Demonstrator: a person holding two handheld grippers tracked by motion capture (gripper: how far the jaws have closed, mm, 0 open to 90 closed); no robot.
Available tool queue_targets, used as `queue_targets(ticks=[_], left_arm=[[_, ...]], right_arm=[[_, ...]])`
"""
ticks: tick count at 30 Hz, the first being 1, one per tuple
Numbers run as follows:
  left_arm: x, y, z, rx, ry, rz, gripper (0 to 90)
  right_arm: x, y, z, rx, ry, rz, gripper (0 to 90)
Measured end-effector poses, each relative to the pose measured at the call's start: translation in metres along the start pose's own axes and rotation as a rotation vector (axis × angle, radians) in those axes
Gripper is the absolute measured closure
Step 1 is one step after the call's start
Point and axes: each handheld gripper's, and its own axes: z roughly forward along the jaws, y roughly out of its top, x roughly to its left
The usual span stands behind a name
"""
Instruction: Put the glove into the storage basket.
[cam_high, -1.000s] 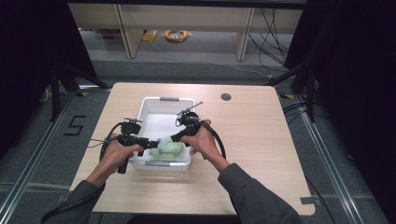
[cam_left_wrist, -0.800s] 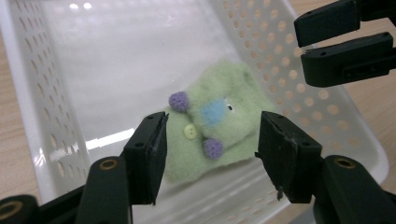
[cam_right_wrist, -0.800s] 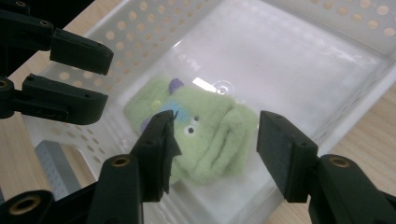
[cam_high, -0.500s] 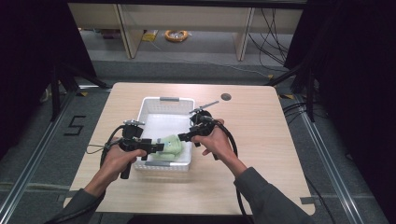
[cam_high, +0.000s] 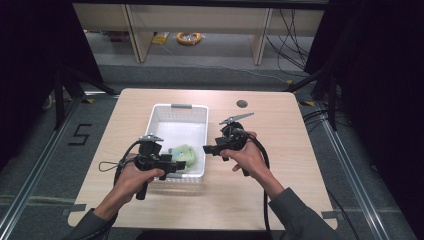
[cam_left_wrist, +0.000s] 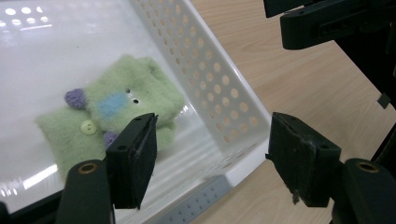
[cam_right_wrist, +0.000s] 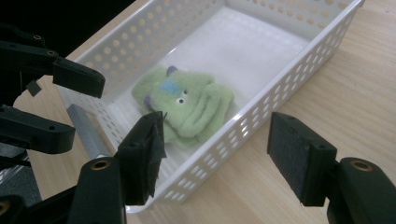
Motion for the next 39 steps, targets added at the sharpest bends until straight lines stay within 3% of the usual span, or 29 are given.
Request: queue_targets(ticks=[2,9,13,21,22,23,24,32,33,38,39], left_arm=[[-0.001,0.0,0.0,0.014,-0.012,0.017,32.4],[-0.013,-0.002,0.001,-0.019,-0.032,0.006,31.5],[-0.017,-0.004,0.001,0.0,-0.048,0.035,31.0],[-0.028,-0.012,0.009,-0.014,-0.074,0.036,29.0],[-0.029,-0.013,0.009,-0.013,-0.074,0.04,28.4],[-0.031,-0.014,0.01,-0.009,-0.079,0.043,27.6],[-0.032,-0.015,0.012,-0.016,-0.079,0.046,26.7],[-0.042,-0.022,0.016,-0.031,-0.124,0.079,18.1],[-0.044,-0.024,0.017,-0.04,-0.132,0.08,17.8],[-0.05,-0.029,0.021,-0.043,-0.147,0.109,17.7],[-0.052,-0.031,0.021,-0.033,-0.143,0.116,17.7]], right_arm=[[0.0,-0.002,-0.003,-0.004,0.006,0.009,37.6],[-0.004,-0.011,-0.012,-0.019,0.016,0.005,36.7],[-0.007,-0.015,-0.017,-0.033,0.009,0.003,36.3],[-0.009,-0.026,-0.03,-0.048,0.028,0.032,35.1],[-0.011,-0.027,-0.032,-0.06,0.026,0.016,34.7],[-0.009,-0.029,-0.034,-0.058,0.034,0.047,34.5],[-0.012,-0.031,-0.036,-0.07,0.028,0.024,34.5],[-0.018,-0.043,-0.05,-0.109,0.026,0.023,31.9],[-0.016,-0.045,-0.052,-0.109,0.034,0.047,31.9],[-0.016,-0.055,-0.062,-0.122,0.04,0.074,31.1],[-0.019,-0.058,-0.063,-0.141,0.032,0.03,31.0]])
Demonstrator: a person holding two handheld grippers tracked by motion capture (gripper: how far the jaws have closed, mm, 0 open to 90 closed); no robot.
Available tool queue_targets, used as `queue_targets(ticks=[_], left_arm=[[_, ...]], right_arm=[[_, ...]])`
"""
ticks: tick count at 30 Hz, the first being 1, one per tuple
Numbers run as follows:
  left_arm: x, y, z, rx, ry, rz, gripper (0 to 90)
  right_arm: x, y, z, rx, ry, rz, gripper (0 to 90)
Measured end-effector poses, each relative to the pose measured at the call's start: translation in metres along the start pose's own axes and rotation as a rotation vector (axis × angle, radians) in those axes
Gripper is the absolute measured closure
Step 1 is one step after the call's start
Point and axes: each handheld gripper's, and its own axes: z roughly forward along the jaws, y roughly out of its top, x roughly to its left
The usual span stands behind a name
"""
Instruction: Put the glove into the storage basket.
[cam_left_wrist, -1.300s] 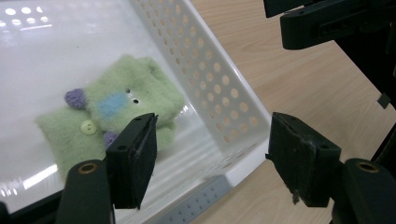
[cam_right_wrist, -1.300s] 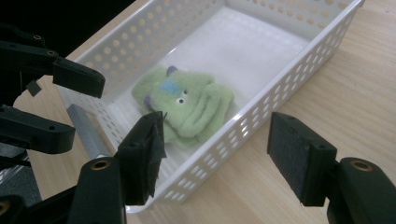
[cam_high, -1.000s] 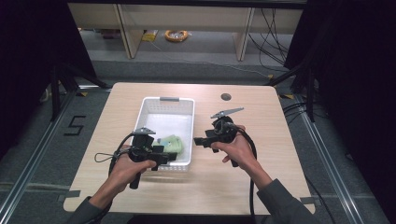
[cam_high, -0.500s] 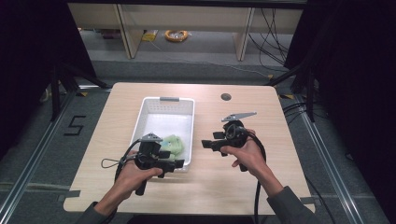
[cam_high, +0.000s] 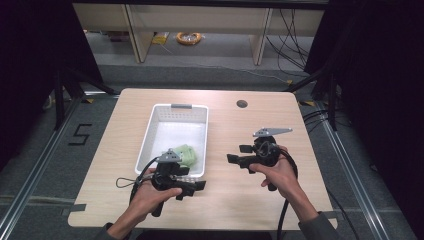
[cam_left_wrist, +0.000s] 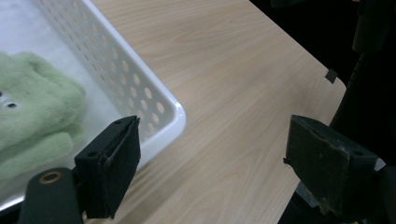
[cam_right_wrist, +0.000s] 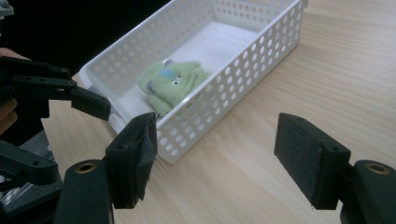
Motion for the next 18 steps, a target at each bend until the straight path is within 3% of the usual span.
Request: queue_targets(ticks=[3,4,6,7,8,14,15,16,18], left_arm=[[-0.004,-0.003,0.003,0.004,-0.012,0.006,17.7],[-0.006,-0.004,0.004,0.006,-0.014,0.009,17.7],[-0.008,-0.006,0.006,-0.004,-0.026,0.004,17.8],[-0.008,-0.007,0.007,-0.005,-0.036,0.007,17.8],[-0.009,-0.008,0.008,-0.011,-0.039,0.008,17.8],[-0.009,-0.017,0.008,-0.019,-0.058,0.009,17.9],[-0.01,-0.019,0.008,-0.018,-0.054,0.008,17.9],[-0.01,-0.021,0.009,-0.019,-0.054,0.01,17.9],[-0.01,-0.024,0.009,-0.032,-0.044,0.011,17.8]], right_arm=[[0.001,-0.007,-0.007,-0.015,-0.001,0.021,30.7],[-0.001,-0.01,-0.009,-0.029,-0.008,-0.003,30.6],[0.002,-0.016,-0.013,-0.026,-0.011,0.02,30.3],[0.0,-0.018,-0.014,-0.036,-0.031,-0.013,30.2],[0.001,-0.021,-0.014,-0.031,-0.015,0.01,30.3],[0.001,-0.037,-0.019,-0.045,-0.002,0.006,30.1],[0.002,-0.039,-0.02,-0.043,-0.008,0.027,30.0],[0.0,-0.041,-0.02,-0.051,-0.012,-0.007,30.0],[0.004,-0.045,-0.021,-0.035,-0.013,0.031,29.8]])
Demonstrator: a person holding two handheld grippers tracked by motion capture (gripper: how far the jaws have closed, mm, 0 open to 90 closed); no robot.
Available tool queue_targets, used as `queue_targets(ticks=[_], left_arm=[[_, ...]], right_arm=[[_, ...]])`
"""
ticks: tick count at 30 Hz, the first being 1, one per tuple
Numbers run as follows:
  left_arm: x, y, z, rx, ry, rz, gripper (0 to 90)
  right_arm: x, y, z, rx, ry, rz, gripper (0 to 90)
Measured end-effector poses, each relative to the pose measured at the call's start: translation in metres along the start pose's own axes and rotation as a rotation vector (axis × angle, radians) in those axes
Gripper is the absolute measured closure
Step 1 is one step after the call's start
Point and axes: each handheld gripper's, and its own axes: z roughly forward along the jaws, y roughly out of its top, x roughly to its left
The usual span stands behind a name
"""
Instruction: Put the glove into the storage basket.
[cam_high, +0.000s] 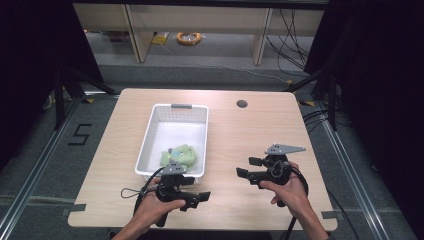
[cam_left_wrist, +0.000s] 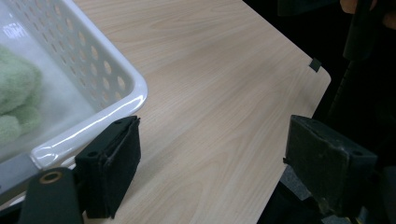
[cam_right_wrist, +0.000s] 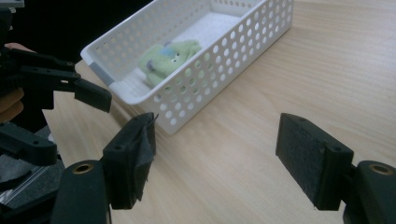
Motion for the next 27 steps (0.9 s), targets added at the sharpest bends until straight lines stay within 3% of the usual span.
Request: queue_targets(ticks=[2,6,8,10,11,13,14,17,18,19,23,24,27], left_arm=[[0.0,-0.003,-0.001,-0.001,0.005,-0.004,17.8],[0.001,-0.01,-0.001,0.003,-0.004,0.0,17.8],[0.0,-0.014,0.0,0.005,-0.004,0.0,17.7],[-0.001,-0.016,0.001,0.007,-0.001,0.006,17.7],[-0.001,-0.018,0.001,0.016,0.008,0.012,17.7],[-0.002,-0.019,0.001,0.018,0.008,0.014,17.7],[-0.001,-0.02,0.002,0.011,0.007,0.02,17.7],[-0.002,-0.023,0.002,0.016,0.015,0.018,17.7],[-0.002,-0.024,0.002,0.017,0.019,0.022,17.7],[-0.002,-0.025,0.002,0.018,0.017,0.02,17.7],[-0.002,-0.028,0.002,0.016,0.019,0.019,17.7],[-0.002,-0.029,0.003,0.02,0.016,0.02,17.7],[-0.002,-0.032,0.004,0.022,0.025,0.027,17.6]], right_arm=[[-0.001,-0.004,0.001,-0.013,-0.002,-0.033,29.7],[-0.001,-0.012,0.001,0.011,0.011,-0.01,29.5],[-0.004,-0.014,0.001,0.008,0.0,-0.028,29.5],[-0.004,-0.018,0.002,0.009,0.008,-0.004,29.5],[-0.006,-0.019,0.001,0.013,-0.001,-0.022,29.4],[-0.006,-0.022,0.001,0.022,0.005,0.0,29.3],[-0.007,-0.023,0.001,0.018,0.0,-0.019,29.3],[-0.005,-0.027,0.001,0.04,-0.004,0.012,29.2],[-0.008,-0.028,0.002,0.028,0.005,-0.023,29.0],[-0.005,-0.03,0.002,0.029,0.011,0.006,28.9],[-0.004,-0.034,0.0,0.036,0.014,0.007,28.5],[-0.003,-0.036,0.001,0.029,0.02,0.026,28.3],[-0.004,-0.041,0.0,0.027,0.021,-0.006,26.9]])
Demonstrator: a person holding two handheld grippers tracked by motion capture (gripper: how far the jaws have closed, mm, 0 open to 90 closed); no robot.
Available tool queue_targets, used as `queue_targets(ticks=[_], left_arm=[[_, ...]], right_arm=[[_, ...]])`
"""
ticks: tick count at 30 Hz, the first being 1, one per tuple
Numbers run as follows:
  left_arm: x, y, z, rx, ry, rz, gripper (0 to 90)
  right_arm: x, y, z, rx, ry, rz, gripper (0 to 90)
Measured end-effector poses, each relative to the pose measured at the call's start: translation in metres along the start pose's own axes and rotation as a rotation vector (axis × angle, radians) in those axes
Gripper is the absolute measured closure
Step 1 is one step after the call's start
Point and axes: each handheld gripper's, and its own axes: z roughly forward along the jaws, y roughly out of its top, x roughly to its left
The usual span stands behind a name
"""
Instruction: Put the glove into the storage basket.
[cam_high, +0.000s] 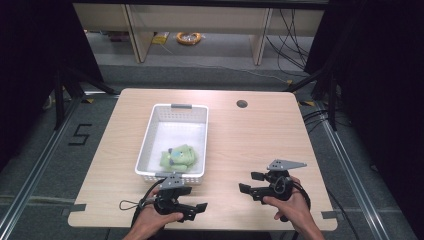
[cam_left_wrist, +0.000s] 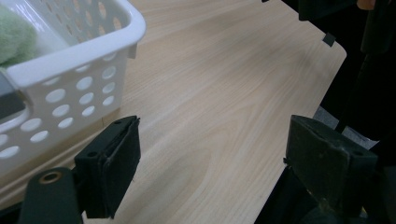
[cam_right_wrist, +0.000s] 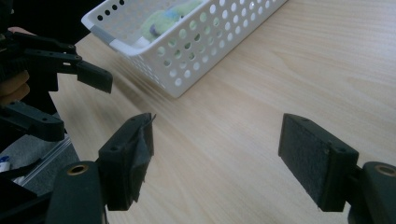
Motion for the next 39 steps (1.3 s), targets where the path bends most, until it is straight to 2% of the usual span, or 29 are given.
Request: queue_targets(ticks=[1,3,4,5,7,8,9,10,11,12,15,16,17,18,19,20,22,23,26,27,28,29,30,31,32,33,35,37,39], left_arm=[[0.0,-0.001,0.0,0.001,0.0,0.003,17.6],[0.0,-0.003,0.0,0.005,-0.003,0.011,17.6],[0.0,-0.004,0.001,0.005,-0.004,0.008,17.6],[-0.001,-0.005,0.001,0.001,-0.002,0.009,17.6],[-0.001,-0.006,0.0,0.001,0.001,0.006,17.6],[-0.001,-0.007,0.001,-0.005,0.009,0.005,17.5],[0.0,-0.008,0.0,0.004,-0.003,0.012,17.5],[0.0,-0.008,0.0,0.005,0.001,0.017,17.6],[-0.001,-0.009,0.0,0.007,0.006,0.017,17.5],[-0.001,-0.01,0.0,0.002,0.001,0.014,17.5],[-0.001,-0.012,0.0,0.004,0.005,0.024,17.5],[-0.001,-0.013,0.0,0.007,0.003,0.024,17.5],[-0.001,-0.014,0.0,0.006,0.002,0.027,17.5],[-0.001,-0.015,0.001,0.004,0.005,0.024,17.5],[-0.002,-0.016,0.001,0.012,0.011,0.028,17.5],[-0.002,-0.017,0.001,0.014,0.013,0.029,17.5],[-0.002,-0.02,0.001,0.023,0.011,0.025,17.5],[-0.003,-0.021,0.001,0.025,0.013,0.033,17.5],[-0.003,-0.026,0.003,0.03,0.009,0.05,17.5],[-0.004,-0.026,0.003,0.048,0.014,0.059,17.5],[-0.004,-0.028,0.003,0.055,0.014,0.055,17.5],[-0.005,-0.03,0.004,0.062,0.01,0.048,17.5],[-0.005,-0.031,0.006,0.054,0.015,0.058,17.5],[-0.006,-0.033,0.006,0.065,0.018,0.052,17.5],[-0.005,-0.034,0.006,0.072,0.015,0.066,17.5],[-0.006,-0.036,0.008,0.077,0.014,0.046,17.5],[-0.008,-0.039,0.009,0.097,0.017,0.058,17.5],[-0.01,-0.041,0.009,0.099,0.016,0.054,17.5],[-0.011,-0.042,0.009,0.098,0.019,0.073,17.5]], right_arm=[[0.002,-0.001,-0.001,0.008,0.006,0.015,26.4],[0.001,-0.003,0.0,-0.003,0.003,0.0,26.0],[0.001,-0.004,-0.002,0.008,0.003,0.003,25.5],[0.002,-0.006,-0.002,0.004,0.004,0.018,24.8],[0.001,-0.009,-0.003,-0.011,0.003,-0.01,22.4],[0.001,-0.01,-0.003,-0.012,0.009,-0.01,21.8],[0.003,-0.011,-0.004,-0.005,0.008,0.005,21.1],[0.001,-0.012,-0.004,-0.014,0.002,-0.022,20.7],[0.004,-0.014,-0.005,-0.014,0.0,-0.001,20.4],[0.002,-0.016,-0.004,-0.022,0.012,-0.018,20.0],[0.003,-0.022,-0.003,-0.028,0.008,-0.027,19.5],[0.005,-0.024,-0.003,-0.026,0.012,-0.011,19.4],[0.004,-0.026,-0.003,-0.021,0.01,-0.028,19.2],[0.004,-0.027,-0.004,-0.011,0.003,-0.026,18.9],[0.007,-0.029,-0.003,-0.013,0.018,0.004,18.7],[0.005,-0.03,-0.003,-0.016,0.016,-0.019,18.5],[0.008,-0.033,-0.005,-0.003,0.003,-0.008,18.2],[0.005,-0.035,-0.004,-0.015,-0.007,-0.047,18.2],[0.009,-0.039,-0.005,0.002,0.006,-0.007,18.2],[0.007,-0.041,-0.004,0.0,0.006,-0.03,18.1],[0.009,-0.043,-0.004,0.005,0.007,-0.014,18.0],[0.009,-0.045,-0.005,0.02,-0.001,-0.02,17.5],[0.011,-0.047,-0.005,0.028,0.002,-0.002,17.4],[0.009,-0.049,-0.004,0.026,0.003,-0.041,17.3],[0.012,-0.052,-0.005,0.04,0.001,-0.009,16.8],[0.01,-0.053,-0.005,0.053,-0.007,-0.045,16.4],[0.014,-0.058,-0.005,0.067,0.005,0.0,16.4],[0.013,-0.062,-0.005,0.091,-0.022,-0.053,16.4],[0.017,-0.066,-0.005,0.109,-0.007,-0.025,16.4]])
